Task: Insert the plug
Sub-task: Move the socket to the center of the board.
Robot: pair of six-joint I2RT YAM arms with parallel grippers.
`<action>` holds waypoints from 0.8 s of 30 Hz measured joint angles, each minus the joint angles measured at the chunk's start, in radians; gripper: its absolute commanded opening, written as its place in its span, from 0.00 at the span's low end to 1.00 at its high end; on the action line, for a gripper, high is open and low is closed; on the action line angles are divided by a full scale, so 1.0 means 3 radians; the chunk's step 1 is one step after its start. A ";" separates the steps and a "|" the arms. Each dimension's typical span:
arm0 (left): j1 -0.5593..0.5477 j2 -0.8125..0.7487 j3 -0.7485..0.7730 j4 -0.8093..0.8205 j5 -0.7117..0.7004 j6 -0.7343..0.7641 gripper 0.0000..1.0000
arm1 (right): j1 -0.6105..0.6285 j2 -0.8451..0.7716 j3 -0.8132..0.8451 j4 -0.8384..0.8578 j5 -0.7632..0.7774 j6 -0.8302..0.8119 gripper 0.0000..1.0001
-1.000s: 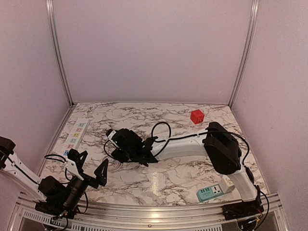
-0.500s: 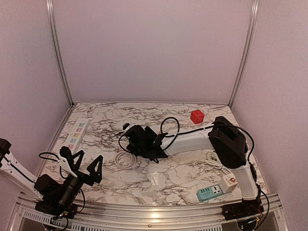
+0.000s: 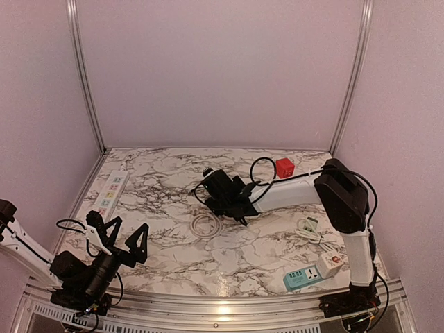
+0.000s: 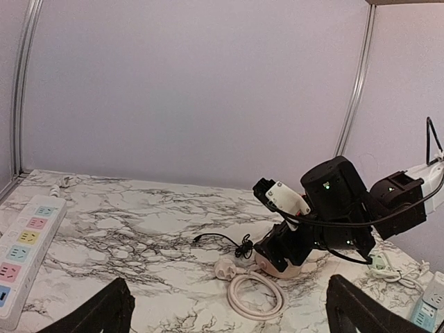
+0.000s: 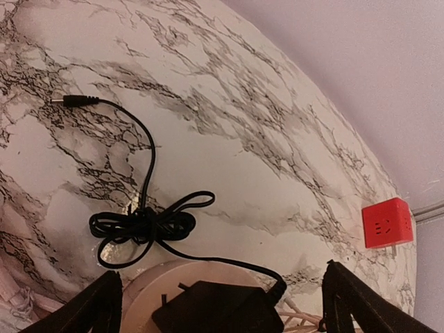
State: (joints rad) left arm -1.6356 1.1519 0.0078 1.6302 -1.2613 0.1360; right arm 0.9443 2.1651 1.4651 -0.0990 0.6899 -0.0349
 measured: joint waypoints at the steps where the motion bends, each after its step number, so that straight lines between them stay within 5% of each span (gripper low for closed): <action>1: 0.0001 -0.0001 0.0000 0.0000 0.0001 -0.0001 0.99 | 0.0004 -0.0001 0.0013 -0.0043 0.0003 0.0025 0.94; 15: 0.0024 0.0037 0.0011 -0.0001 0.0028 -0.0095 0.99 | 0.0079 -0.0491 -0.0423 -0.0323 -0.0230 0.0237 0.93; 24: 0.0027 0.0145 0.0034 -0.0003 0.0045 -0.0127 0.99 | 0.0231 0.0155 0.0587 -0.0523 0.0034 0.0094 0.95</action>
State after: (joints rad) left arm -1.6276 1.1954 0.0181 1.6295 -1.2480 0.0978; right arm 1.0138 2.2116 1.6413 -0.2558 0.7002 -0.0067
